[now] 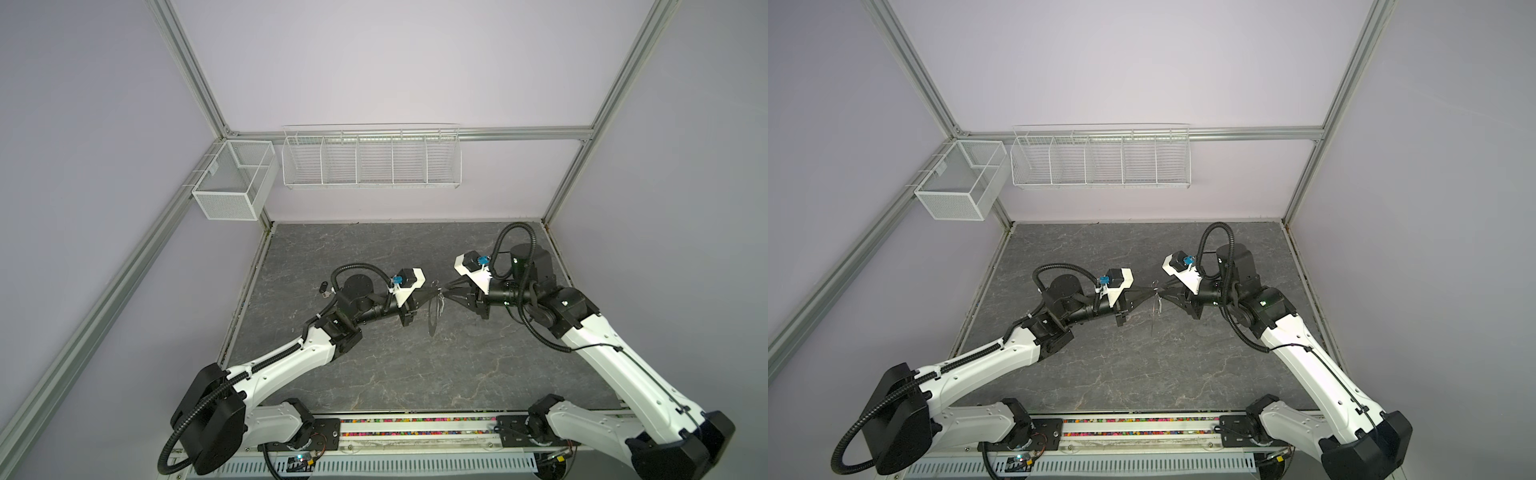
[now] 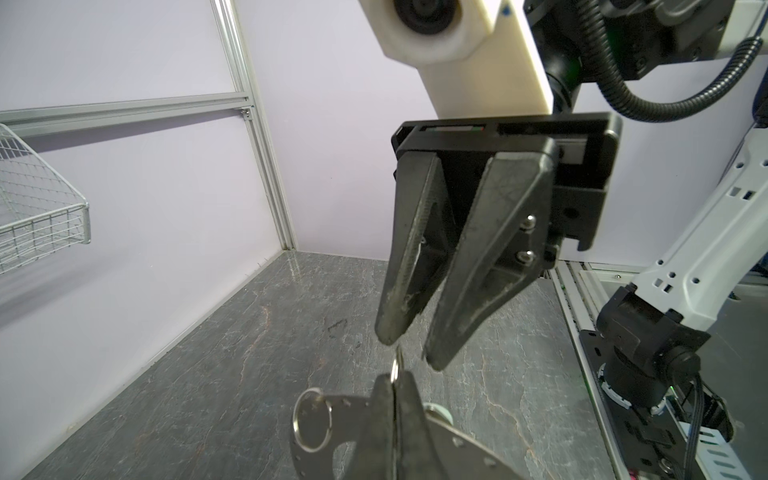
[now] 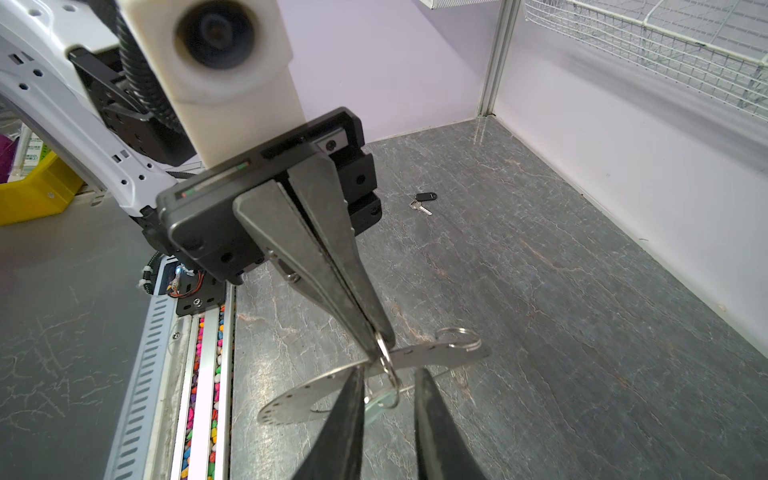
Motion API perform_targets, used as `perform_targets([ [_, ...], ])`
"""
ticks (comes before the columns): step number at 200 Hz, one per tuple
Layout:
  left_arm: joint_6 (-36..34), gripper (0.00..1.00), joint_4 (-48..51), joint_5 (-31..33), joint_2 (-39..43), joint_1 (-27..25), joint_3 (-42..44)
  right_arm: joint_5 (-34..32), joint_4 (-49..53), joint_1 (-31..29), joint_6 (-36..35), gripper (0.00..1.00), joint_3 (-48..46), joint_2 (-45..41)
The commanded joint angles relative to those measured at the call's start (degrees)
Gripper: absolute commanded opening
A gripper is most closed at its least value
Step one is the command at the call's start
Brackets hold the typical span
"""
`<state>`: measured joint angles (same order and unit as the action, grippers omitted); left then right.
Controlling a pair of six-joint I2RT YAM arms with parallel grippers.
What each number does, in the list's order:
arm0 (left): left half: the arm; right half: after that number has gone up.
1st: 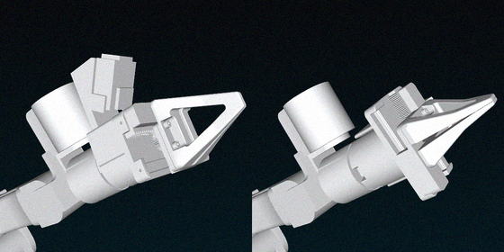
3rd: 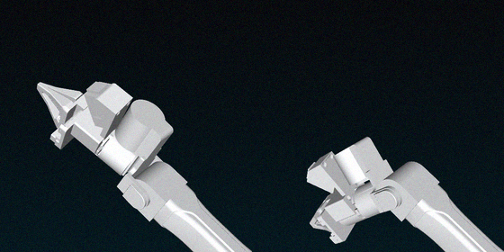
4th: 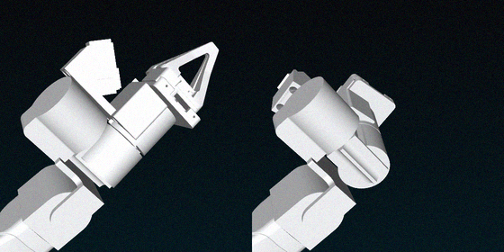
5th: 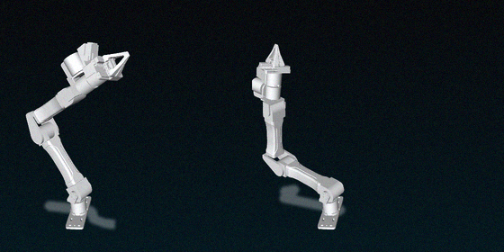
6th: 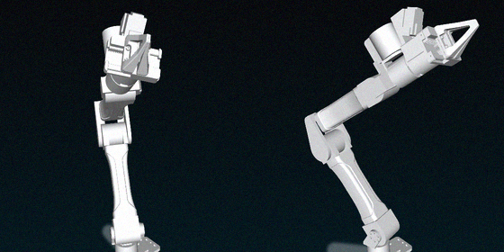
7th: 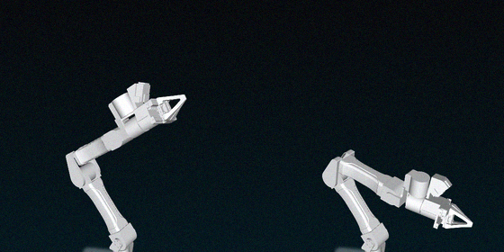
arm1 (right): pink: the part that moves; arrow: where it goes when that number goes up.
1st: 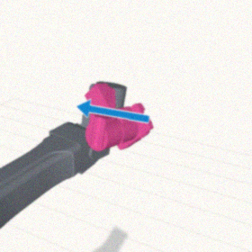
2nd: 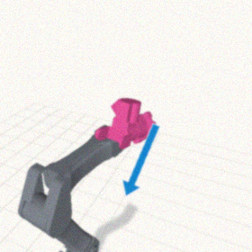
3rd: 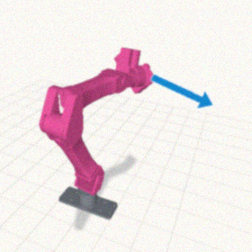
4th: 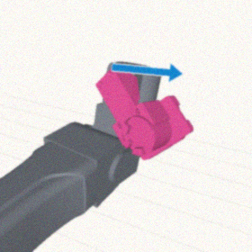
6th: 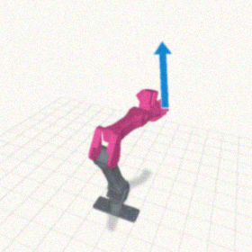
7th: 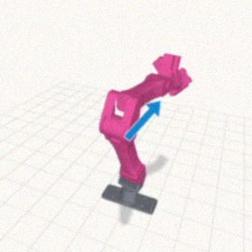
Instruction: Put the keys on the keyring
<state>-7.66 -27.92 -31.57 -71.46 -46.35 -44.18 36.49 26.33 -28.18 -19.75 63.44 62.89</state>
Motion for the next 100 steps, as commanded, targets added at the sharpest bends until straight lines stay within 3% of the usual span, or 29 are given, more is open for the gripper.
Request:
perform_targets([
  [1,-0.6,0.0,-0.6,-1.1,1.0,0.0,-2.4,0.9,0.0,0.8,-0.4,0.25,0.0,-0.9],
  [36,-0.5,0.0,-0.9,-2.1,0.7,0.0,-2.7,1.6,0.9,1.0,-0.4,0.27,0.2,-0.3],
  [100,0.5,0.0,-1.8,-3.9,-0.5,0.0,-3.5,6.0,2.5,1.0,-2.7,0.2,0.8,1.0],
])
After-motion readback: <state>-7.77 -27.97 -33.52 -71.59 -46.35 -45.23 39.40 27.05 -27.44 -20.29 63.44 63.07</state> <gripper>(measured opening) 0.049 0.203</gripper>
